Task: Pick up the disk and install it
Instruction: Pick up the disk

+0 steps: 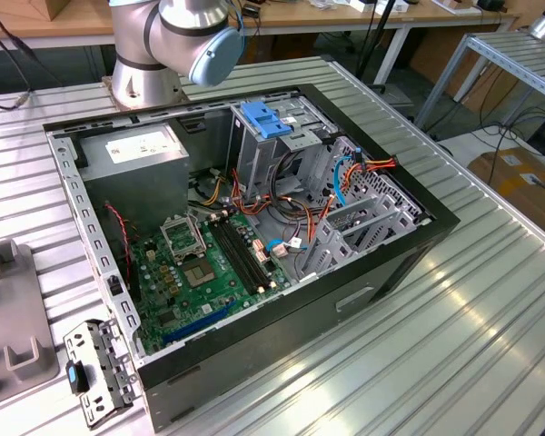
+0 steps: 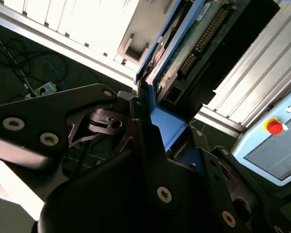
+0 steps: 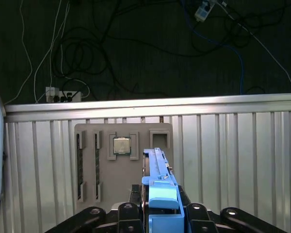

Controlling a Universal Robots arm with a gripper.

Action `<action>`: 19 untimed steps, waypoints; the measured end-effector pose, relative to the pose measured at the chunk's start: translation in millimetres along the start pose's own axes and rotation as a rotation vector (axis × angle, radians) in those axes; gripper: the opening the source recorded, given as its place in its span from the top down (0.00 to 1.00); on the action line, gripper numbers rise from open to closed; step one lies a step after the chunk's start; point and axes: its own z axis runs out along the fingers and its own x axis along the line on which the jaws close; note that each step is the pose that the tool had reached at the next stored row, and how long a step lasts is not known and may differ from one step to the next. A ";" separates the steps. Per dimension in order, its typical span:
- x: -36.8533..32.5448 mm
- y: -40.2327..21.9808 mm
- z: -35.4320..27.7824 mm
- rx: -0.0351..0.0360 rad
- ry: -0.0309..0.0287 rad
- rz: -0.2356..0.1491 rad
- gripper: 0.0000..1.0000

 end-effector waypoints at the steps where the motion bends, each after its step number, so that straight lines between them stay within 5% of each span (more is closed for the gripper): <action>1: 0.0 -0.3 -1.5 0.0000 -0.0001 0.000 0.63; 19: 0.3 -5.0 -18.6 0.0000 -0.0004 0.000 0.63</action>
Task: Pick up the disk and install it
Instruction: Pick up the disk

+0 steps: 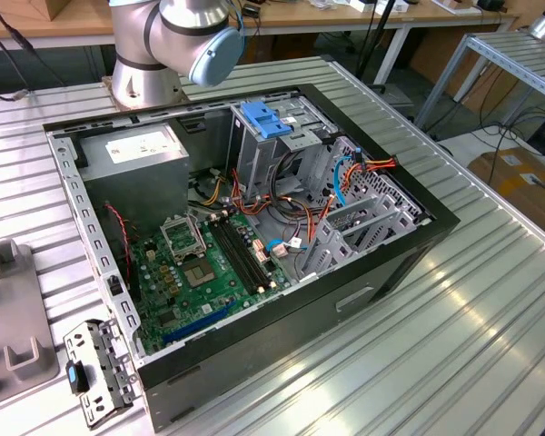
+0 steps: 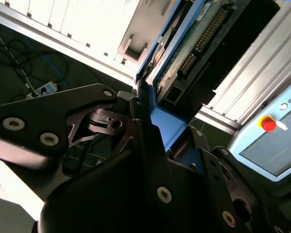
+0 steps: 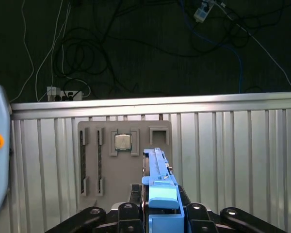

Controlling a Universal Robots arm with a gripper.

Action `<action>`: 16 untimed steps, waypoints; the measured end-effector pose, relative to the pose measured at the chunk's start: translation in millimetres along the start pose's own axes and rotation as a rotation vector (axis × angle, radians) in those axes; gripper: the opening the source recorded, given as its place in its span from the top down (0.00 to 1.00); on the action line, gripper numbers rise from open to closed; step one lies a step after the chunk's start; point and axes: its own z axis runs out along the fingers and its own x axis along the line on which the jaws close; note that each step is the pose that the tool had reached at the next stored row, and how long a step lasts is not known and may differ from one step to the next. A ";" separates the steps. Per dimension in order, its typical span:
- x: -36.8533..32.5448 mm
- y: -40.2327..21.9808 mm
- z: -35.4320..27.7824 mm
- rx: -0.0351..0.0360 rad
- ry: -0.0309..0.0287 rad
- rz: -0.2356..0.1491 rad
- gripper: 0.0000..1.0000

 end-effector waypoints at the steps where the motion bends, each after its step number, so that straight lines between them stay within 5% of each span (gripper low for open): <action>1: 0.0 -0.3 -0.5 0.0000 0.0000 0.000 0.63; 16: 0.1 -5.2 -11.1 0.0001 -0.0001 0.000 0.63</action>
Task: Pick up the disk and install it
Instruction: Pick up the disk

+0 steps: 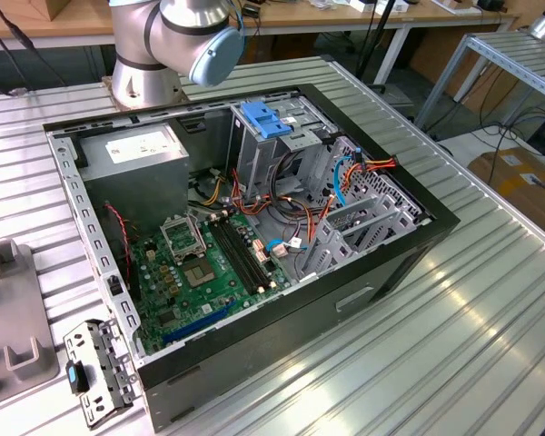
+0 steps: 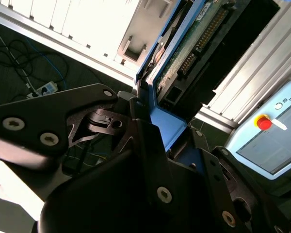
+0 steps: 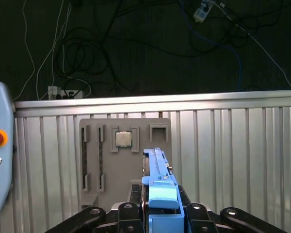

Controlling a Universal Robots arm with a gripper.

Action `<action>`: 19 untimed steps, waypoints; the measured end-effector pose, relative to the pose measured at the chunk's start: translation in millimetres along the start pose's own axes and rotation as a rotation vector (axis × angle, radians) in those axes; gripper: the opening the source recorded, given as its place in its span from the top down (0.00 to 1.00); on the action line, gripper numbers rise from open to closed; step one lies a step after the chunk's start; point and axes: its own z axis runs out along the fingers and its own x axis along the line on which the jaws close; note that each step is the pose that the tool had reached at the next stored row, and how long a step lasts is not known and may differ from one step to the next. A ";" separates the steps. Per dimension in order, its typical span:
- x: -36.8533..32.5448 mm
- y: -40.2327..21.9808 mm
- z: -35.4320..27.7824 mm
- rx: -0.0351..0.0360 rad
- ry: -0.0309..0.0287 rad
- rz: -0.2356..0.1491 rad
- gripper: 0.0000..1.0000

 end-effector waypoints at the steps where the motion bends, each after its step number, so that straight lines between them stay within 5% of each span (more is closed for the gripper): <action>1: 0.0 -0.2 -0.7 -0.0002 0.0001 0.000 0.63; 19: 0.0 -0.7 -3.1 0.0001 0.0000 -0.004 0.63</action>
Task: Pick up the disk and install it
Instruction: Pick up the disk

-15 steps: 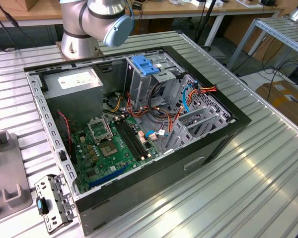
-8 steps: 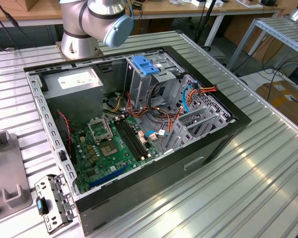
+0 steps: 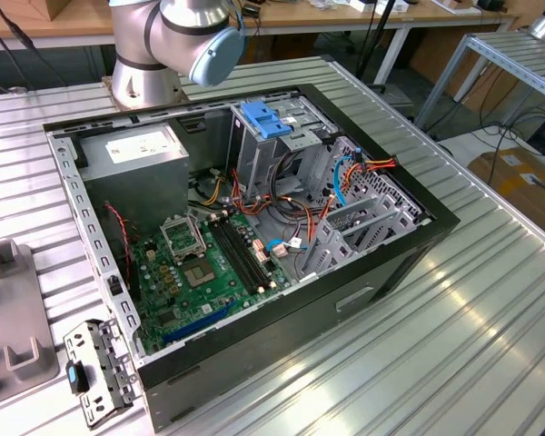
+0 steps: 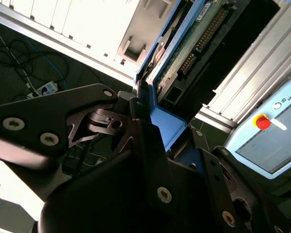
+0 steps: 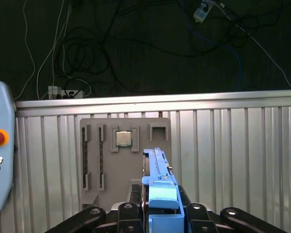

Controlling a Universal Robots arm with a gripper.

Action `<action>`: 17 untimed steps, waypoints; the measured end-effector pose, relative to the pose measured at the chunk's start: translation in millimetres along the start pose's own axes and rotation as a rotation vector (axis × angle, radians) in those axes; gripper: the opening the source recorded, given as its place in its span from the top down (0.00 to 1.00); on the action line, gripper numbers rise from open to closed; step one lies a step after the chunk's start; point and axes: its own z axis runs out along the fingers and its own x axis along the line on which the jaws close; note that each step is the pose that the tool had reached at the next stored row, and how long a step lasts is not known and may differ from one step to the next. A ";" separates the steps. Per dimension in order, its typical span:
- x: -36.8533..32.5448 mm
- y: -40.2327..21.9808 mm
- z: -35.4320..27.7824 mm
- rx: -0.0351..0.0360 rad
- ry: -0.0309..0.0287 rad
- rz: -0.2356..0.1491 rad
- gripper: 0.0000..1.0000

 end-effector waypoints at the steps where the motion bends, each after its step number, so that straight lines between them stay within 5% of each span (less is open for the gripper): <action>1: 0.0 0.0 -0.5 0.0000 0.0000 -0.003 0.63; 17: 0.7 -2.0 -31.2 0.0004 -0.0002 -0.019 0.63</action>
